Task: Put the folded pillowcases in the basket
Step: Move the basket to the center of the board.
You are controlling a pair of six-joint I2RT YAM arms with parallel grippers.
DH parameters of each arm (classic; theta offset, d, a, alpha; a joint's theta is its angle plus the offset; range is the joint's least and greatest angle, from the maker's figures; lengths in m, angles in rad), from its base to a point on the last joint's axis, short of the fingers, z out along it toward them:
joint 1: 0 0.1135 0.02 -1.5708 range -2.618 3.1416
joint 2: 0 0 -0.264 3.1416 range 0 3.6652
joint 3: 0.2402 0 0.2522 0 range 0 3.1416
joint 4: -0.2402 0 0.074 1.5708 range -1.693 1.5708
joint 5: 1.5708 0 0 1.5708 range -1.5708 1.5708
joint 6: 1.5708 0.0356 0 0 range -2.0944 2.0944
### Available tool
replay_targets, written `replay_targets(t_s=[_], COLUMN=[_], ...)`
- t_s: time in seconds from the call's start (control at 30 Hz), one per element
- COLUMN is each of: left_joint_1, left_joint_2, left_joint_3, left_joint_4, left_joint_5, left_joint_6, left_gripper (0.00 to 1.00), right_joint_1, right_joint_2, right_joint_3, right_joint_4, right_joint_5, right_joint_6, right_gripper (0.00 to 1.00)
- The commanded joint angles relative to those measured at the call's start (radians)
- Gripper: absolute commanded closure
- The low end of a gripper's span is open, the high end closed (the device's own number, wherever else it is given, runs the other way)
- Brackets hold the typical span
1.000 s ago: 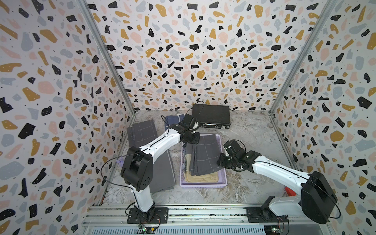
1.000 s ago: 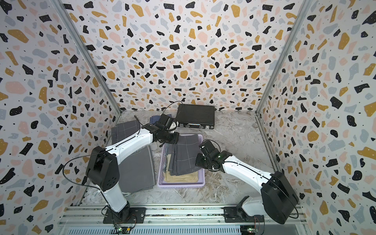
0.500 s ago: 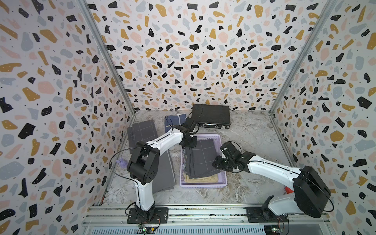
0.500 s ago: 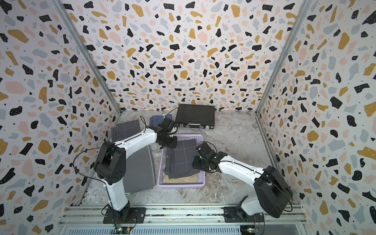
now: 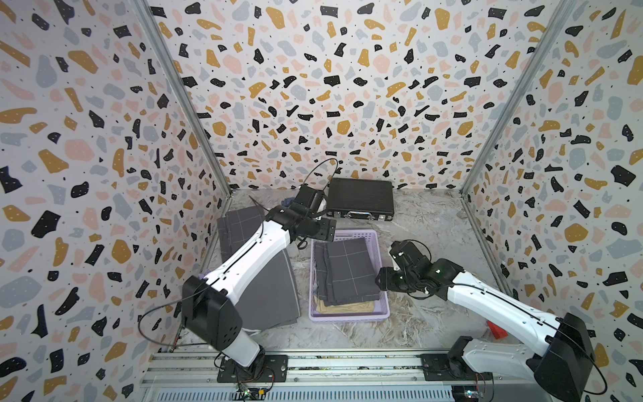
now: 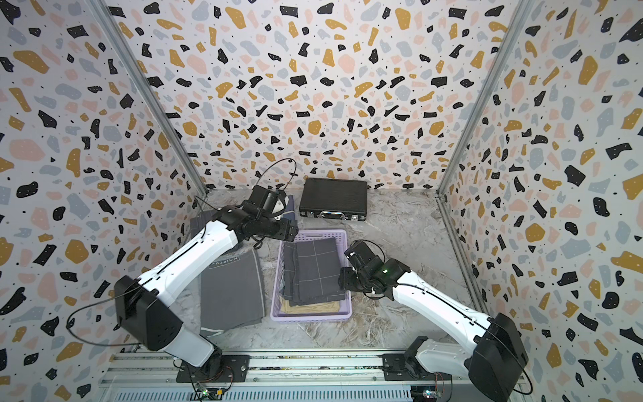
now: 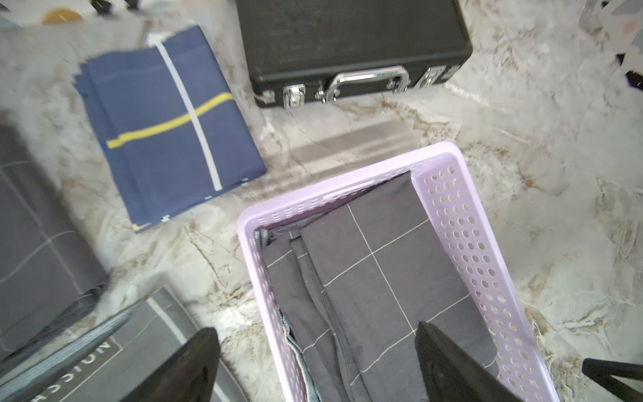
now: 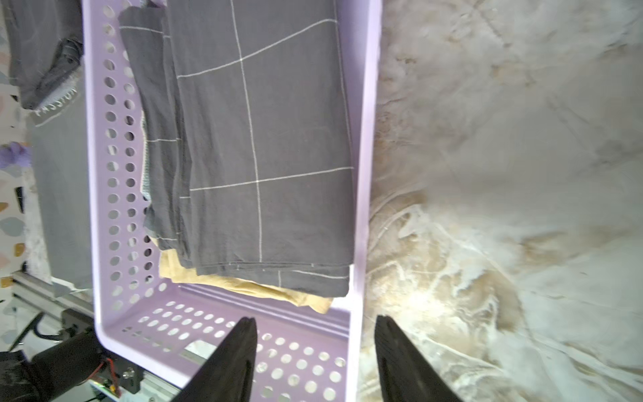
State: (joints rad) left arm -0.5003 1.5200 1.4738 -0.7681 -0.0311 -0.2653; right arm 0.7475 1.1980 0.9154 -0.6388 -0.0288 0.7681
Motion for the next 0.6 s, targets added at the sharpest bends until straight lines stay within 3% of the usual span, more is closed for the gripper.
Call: replay_targets(t_s=[0.0, 0.1, 0.2, 0.33, 0.4, 0.57], left_joint_1=[0.068, 0.171, 0.213, 0.231, 0.252, 0.290], left_joint_2=[-0.077, -0.159, -0.237, -0.321, -0.332, -0.333], left_joint_3=[-0.101, -0.212, -0.297, -0.373, -0.399, -0.493], left_joint_4=[-0.077, -0.073, -0.067, -0.068, -0.065, -0.009], left_joint_5=[-0.075, 0.011, 0.031, -0.013, -0.005, 0.027], left_joint_6=[-0.043, -0.121, -0.151, -0.173, -0.208, -0.322], left_gripper=[0.08, 0.08, 0.08, 0.08, 0.07, 0.08], right_joint_1=[-0.037, -0.046, -0.048, -0.051, -0.065, -0.173], right_joint_2=[0.062, 0.171, 0.251, 0.261, 0.229, 0.095], right_joint_3=[0.061, 0.093, 0.098, 0.066, 0.047, -0.052], right_joint_4=[-0.088, -0.051, -0.032, -0.042, -0.082, -0.124], right_joint_5=[0.053, -0.016, -0.041, 0.020, 0.091, 0.138], right_joint_6=[-0.115, -0.161, -0.178, -0.184, -0.178, -0.195], right_gripper=[0.39, 0.40, 0.47, 0.78, 0.86, 0.81])
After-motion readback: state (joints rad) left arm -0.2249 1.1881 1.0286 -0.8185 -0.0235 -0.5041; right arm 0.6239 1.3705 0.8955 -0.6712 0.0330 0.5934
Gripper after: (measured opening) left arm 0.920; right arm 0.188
